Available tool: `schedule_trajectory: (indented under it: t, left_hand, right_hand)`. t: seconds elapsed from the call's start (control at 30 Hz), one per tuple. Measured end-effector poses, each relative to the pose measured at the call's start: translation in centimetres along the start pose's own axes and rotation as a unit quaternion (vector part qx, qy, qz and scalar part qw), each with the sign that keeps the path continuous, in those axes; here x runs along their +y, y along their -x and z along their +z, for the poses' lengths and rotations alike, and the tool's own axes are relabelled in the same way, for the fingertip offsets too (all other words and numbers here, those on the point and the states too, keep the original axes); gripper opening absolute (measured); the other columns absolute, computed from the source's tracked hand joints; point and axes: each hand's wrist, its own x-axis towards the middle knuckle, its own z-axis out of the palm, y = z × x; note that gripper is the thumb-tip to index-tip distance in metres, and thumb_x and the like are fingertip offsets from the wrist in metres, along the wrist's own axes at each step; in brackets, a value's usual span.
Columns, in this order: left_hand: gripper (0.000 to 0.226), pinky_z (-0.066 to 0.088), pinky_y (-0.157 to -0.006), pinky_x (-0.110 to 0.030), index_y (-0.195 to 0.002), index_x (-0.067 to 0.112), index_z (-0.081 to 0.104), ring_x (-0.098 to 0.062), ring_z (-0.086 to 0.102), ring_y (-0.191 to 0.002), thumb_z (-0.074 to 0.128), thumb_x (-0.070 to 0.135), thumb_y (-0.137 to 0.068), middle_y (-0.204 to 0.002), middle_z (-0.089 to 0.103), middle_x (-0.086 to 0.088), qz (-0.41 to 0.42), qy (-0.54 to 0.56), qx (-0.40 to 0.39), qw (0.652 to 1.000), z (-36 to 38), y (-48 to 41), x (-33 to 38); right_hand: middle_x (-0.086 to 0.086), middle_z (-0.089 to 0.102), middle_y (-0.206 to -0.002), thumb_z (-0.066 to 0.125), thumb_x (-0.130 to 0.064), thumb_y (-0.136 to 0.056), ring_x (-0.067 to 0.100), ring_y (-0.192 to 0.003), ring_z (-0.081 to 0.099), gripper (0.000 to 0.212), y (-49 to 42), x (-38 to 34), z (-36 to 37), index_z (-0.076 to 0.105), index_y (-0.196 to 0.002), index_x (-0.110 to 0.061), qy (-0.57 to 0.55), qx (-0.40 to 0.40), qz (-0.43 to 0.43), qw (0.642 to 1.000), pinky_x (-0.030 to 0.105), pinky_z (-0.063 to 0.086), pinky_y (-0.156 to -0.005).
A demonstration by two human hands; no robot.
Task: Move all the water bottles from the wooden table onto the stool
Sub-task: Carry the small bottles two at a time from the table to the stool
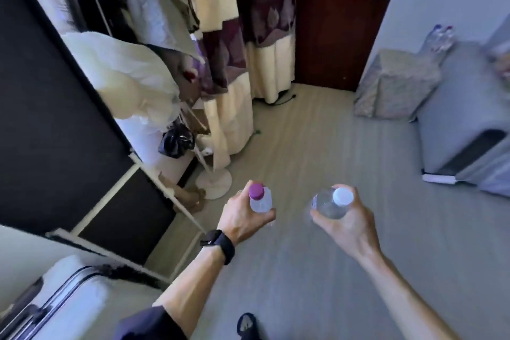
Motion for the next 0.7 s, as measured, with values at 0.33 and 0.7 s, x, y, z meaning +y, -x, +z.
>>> schedule_trajectory:
  t: [0.33,0.7]
  left_hand:
    - [0.041,0.052,-0.077,-0.032,-0.098,0.033,0.049,-0.019,0.061,-0.087,0.073,0.046,-0.067,-0.09,0.065,0.011,0.113,-0.008,-0.089,0.99,6.6,-21.2,10.2]
    - [0.042,0.055,-0.075,-0.033,-0.102,0.035,0.049,-0.015,0.062,-0.085,0.071,0.048,-0.07,-0.093,0.065,0.011,0.181,-0.036,-0.172,0.968,15.4,-41.8,23.0]
  right_hand:
    - [-0.014,0.065,-0.089,0.087,-0.044,-0.066,0.021,-0.086,0.063,0.059,-16.7,2.7,-5.6,0.052,-0.112,-0.031,-0.001,0.1,0.1,0.99,0.028,0.047,-0.073]
    - [-0.008,0.068,-0.096,0.085,-0.05,-0.063,0.019,-0.092,0.064,0.063,-35.7,7.6,-13.0,0.057,-0.114,-0.027,-0.014,0.175,0.193,0.965,0.03,0.049,-0.073]
